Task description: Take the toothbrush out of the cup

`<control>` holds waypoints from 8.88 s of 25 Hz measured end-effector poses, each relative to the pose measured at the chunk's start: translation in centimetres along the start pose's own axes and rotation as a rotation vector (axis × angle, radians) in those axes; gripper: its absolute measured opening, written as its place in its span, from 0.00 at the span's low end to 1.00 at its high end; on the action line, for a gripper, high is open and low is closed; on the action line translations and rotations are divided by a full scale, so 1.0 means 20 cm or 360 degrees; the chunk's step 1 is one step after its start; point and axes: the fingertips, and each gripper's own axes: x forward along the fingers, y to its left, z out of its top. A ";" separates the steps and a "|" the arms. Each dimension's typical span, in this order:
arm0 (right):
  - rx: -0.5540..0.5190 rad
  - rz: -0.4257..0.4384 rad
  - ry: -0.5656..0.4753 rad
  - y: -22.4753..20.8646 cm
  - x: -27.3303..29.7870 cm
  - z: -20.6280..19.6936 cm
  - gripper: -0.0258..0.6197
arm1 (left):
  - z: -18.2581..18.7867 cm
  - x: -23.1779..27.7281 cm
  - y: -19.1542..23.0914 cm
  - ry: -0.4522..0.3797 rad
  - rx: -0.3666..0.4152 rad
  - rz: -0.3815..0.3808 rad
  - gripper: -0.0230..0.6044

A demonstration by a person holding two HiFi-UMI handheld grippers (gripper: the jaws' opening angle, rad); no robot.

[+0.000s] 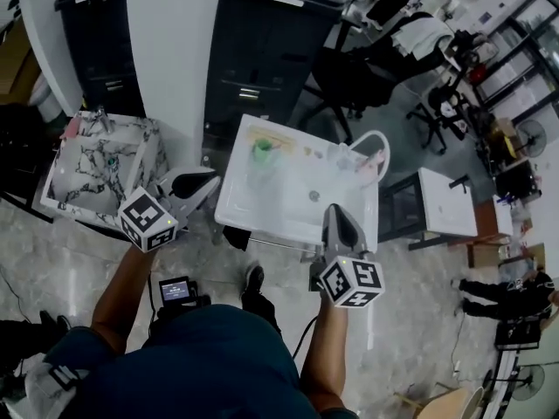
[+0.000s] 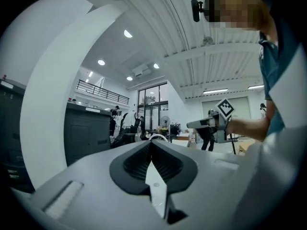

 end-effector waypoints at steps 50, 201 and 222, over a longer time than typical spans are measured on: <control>0.0262 0.0683 0.0752 -0.47 1.70 -0.97 0.11 | -0.39 0.13 0.37 0.0358 -0.0278 0.0887 0.03; 0.0060 0.0671 0.0913 -0.46 2.03 -1.28 0.20 | -0.56 -0.05 0.31 0.0379 -0.0489 0.1075 0.04; -0.0028 0.0615 0.0680 -0.52 1.91 -0.93 0.12 | -0.47 0.00 0.33 0.0336 -0.0432 0.0996 0.04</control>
